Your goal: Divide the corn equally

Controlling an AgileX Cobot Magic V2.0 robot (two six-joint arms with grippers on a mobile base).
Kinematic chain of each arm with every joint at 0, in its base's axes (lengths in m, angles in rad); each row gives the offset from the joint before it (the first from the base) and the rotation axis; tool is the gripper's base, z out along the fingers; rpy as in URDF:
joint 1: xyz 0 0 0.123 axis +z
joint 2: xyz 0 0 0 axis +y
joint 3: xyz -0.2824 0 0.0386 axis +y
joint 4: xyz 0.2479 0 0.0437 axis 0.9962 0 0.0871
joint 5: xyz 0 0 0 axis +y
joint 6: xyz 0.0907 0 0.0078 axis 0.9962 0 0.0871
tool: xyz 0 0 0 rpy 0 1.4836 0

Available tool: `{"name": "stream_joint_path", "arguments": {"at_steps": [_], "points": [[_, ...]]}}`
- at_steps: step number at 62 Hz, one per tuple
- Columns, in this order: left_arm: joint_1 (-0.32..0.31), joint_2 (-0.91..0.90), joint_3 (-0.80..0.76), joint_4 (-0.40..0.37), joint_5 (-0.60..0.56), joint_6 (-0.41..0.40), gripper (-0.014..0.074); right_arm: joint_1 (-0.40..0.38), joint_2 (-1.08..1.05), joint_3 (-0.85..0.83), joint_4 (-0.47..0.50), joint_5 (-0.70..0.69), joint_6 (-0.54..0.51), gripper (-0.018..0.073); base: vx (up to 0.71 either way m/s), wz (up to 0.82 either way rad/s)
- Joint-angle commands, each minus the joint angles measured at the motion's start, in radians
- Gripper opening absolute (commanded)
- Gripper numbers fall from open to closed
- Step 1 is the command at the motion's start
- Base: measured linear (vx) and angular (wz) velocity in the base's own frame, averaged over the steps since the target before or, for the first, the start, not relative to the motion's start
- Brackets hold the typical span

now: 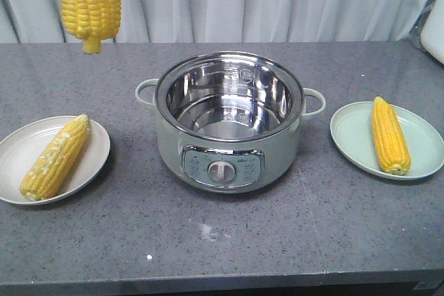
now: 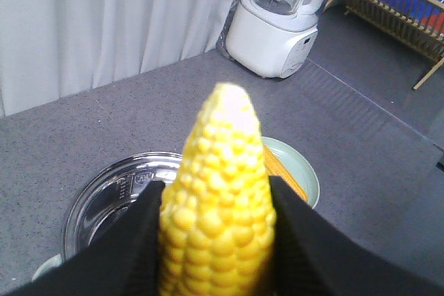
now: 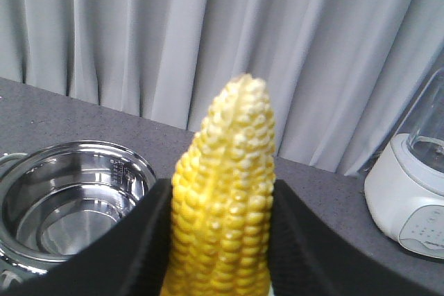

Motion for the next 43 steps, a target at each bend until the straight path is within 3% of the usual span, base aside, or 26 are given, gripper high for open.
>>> {"name": "stream_joint_path", "arguments": {"at_steps": [1,43], "points": [[-0.002,-0.038,-0.022,-0.04,-0.03,-0.013,-0.0008,-0.006,0.005,-0.015,0.0,-0.089,-0.008,-0.0004,0.0,0.0],[-0.002,-0.038,-0.022,-0.04,-0.03,-0.013,-0.0006,-0.006,0.005,-0.015,0.0,-0.089,-0.003,-0.0004,0.0,0.0]]}}
